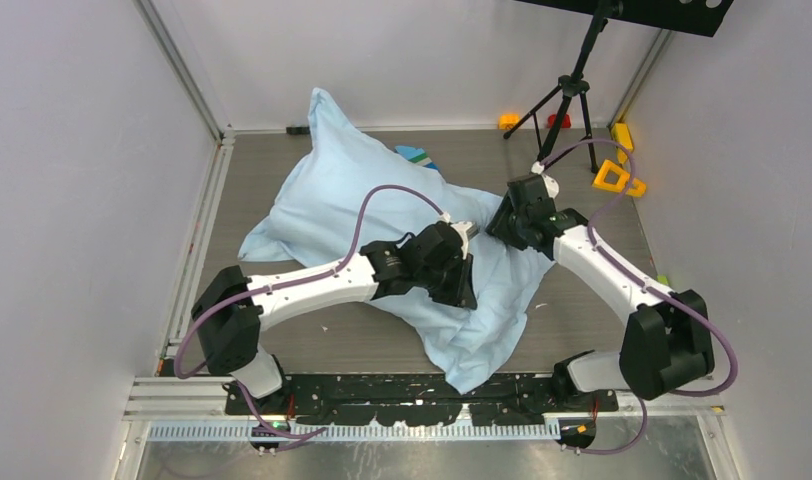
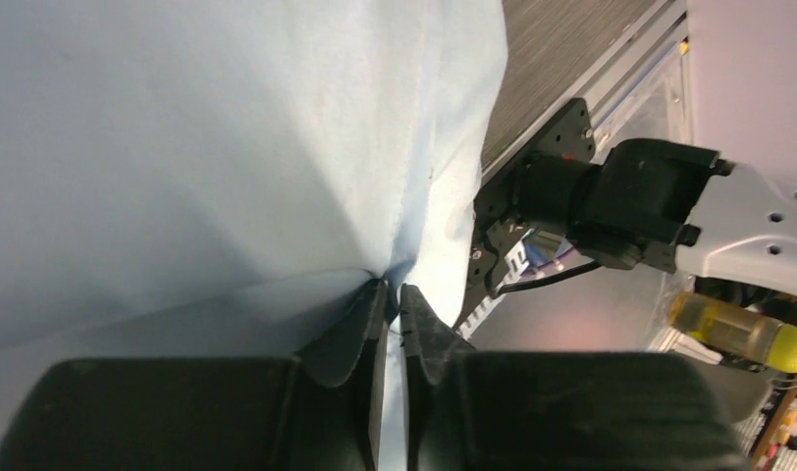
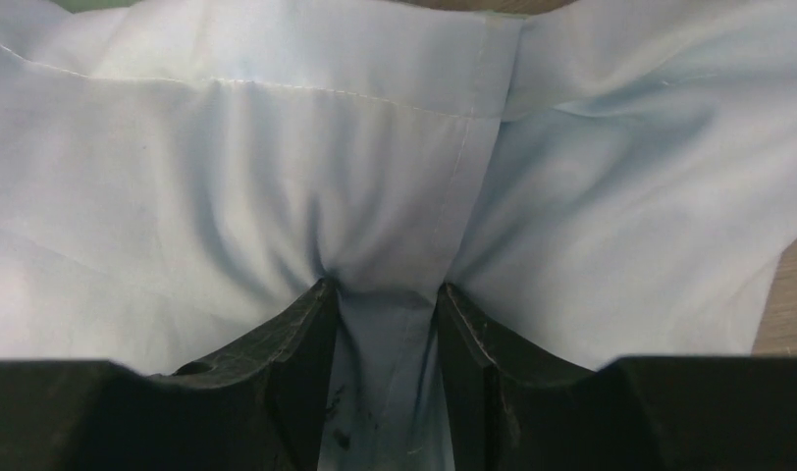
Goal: Put the pillow into the pillowcase
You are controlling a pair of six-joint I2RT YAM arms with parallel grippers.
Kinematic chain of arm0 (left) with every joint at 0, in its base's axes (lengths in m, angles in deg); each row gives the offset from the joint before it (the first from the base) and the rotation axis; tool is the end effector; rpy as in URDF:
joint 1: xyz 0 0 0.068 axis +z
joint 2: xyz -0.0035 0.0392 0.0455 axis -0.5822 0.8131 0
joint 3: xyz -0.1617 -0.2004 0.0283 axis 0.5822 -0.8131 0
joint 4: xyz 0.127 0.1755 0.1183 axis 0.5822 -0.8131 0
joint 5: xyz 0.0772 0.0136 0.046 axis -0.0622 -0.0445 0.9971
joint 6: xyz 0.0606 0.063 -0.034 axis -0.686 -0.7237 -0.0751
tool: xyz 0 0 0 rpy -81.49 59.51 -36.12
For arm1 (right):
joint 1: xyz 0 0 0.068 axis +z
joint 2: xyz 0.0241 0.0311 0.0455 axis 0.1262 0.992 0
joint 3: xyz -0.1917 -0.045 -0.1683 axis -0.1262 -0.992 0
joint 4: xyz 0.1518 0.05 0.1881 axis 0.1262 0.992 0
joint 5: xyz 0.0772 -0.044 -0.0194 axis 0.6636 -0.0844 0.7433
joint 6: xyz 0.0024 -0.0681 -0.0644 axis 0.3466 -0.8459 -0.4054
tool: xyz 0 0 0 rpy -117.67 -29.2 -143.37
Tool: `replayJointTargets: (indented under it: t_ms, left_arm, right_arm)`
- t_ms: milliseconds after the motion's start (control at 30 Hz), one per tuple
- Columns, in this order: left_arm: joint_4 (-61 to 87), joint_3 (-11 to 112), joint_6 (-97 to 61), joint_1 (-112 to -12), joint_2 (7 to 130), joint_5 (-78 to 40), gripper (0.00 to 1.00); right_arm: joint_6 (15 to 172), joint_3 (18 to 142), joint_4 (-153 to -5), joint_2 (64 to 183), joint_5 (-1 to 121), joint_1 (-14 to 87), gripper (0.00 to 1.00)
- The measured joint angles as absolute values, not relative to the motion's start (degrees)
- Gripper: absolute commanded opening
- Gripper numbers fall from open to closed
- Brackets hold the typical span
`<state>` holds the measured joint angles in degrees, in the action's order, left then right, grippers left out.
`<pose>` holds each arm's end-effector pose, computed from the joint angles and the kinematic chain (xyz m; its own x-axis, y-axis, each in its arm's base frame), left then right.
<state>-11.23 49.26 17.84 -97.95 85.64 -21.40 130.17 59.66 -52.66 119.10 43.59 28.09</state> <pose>0.1624 -0.3433 0.2288 -0.9004 0.1634 -0.4033 0.4001 0.6753 -0.6196 0.2868 0.0948 0.2095 -0.6845 0.4668 -0.5600 0.2998 0.8804 0.3675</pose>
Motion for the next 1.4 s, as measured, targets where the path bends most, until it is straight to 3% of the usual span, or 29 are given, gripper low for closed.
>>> replayJointTargets:
  t_ms: [100,333,533,600,633,700,1000,1400]
  left_arm:
    - [-11.4,50.2,16.6,-98.0,85.6,-21.5,0.34]
    - [-14.6,55.7,13.2,-97.5,85.4,-21.6,0.6]
    - [-18.4,57.9,10.7,-93.8,81.5,-22.1,0.76]
    - [-19.7,58.4,10.1,-92.1,79.6,-22.1,0.88]
    - [-20.3,58.7,9.7,-91.0,78.6,-22.1,0.9]
    - [-21.4,59.0,9.0,-88.9,76.7,-22.1,0.99]
    - [-30.6,62.2,5.7,-80.3,71.9,-13.7,1.0]
    - [-38.4,62.8,1.6,-79.4,62.6,3.5,1.0]
  right_arm:
    - [129.1,61.5,-52.8,121.0,44.9,27.6,0.47]
    - [126.8,68.1,-52.8,126.8,46.9,25.4,0.48]
    - [124.9,73.5,-50.8,129.6,47.2,24.4,0.56]
    - [124.3,75.6,-49.4,129.6,47.1,24.0,0.58]
    - [124.0,77.1,-48.6,129.6,47.0,23.9,0.6]
    - [123.7,79.1,-47.4,129.2,47.0,23.8,0.77]
    - [122.5,82.7,-40.9,118.2,46.8,23.6,0.83]
    - [122.7,81.4,-37.0,99.3,47.9,23.6,0.85]
